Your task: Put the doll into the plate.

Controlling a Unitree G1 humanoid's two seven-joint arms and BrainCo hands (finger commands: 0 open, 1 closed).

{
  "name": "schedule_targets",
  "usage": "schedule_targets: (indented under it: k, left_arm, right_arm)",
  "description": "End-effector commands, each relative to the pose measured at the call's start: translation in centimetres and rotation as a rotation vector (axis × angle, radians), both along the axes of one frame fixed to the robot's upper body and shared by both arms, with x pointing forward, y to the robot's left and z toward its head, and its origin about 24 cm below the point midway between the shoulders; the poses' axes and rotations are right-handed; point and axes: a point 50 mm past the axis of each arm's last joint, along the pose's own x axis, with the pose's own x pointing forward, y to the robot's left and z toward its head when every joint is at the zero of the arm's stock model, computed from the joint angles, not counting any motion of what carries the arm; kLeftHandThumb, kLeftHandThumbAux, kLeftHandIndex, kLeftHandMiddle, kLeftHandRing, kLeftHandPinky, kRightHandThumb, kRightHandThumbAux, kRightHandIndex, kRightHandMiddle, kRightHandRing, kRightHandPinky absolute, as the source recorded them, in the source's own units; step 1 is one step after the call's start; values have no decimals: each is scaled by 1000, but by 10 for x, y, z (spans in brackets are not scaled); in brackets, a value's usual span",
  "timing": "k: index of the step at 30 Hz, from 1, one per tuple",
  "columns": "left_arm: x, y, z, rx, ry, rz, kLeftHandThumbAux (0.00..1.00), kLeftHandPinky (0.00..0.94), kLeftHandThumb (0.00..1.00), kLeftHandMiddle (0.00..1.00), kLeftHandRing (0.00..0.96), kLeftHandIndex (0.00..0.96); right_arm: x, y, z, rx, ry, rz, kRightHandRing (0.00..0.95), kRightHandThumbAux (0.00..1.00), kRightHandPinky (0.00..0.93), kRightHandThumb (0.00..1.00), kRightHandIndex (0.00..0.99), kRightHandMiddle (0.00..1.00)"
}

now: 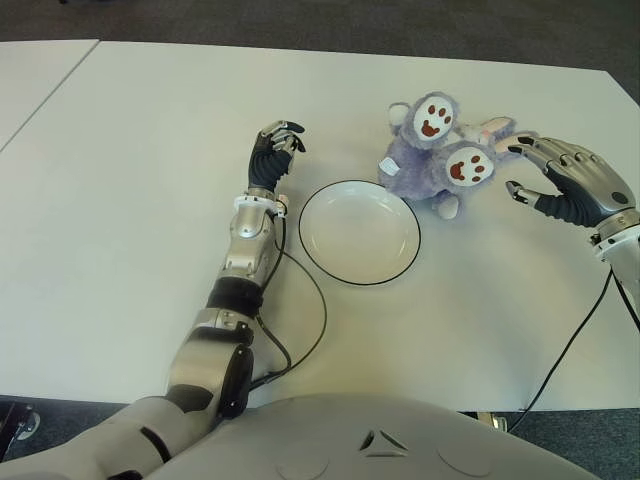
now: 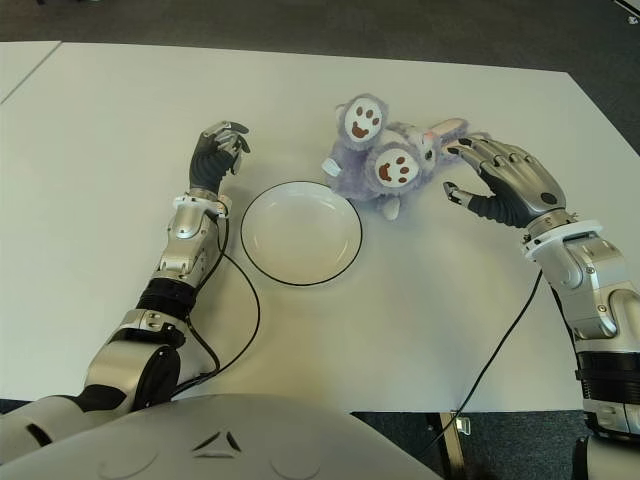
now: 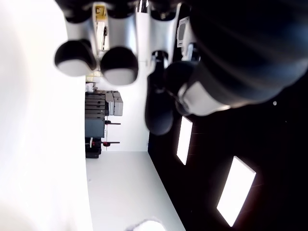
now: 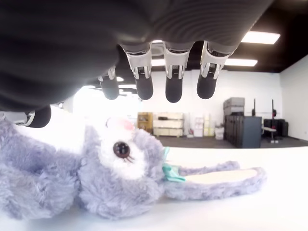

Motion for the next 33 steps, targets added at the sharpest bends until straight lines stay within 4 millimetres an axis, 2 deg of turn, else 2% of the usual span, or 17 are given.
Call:
schedule_targets:
  k: [1, 16, 33]
  left_arm:
    - [-16, 2, -33, -8, 119, 0, 703, 880, 713, 879, 883, 443]
    - [-19, 0, -35, -10, 124, -1, 701, 883, 715, 878, 884, 443]
    - [-22, -4, -37, -14, 126, 0, 703, 876, 713, 878, 882, 443]
  right_arm:
    - [3, 5, 1, -57, 55, 37, 0, 118, 0, 539, 0, 0]
    - [15, 13, 12, -191, 93, 117, 0, 112, 0, 562, 0, 0]
    - [28, 24, 21, -219, 94, 196, 0, 140, 0, 559, 0, 0]
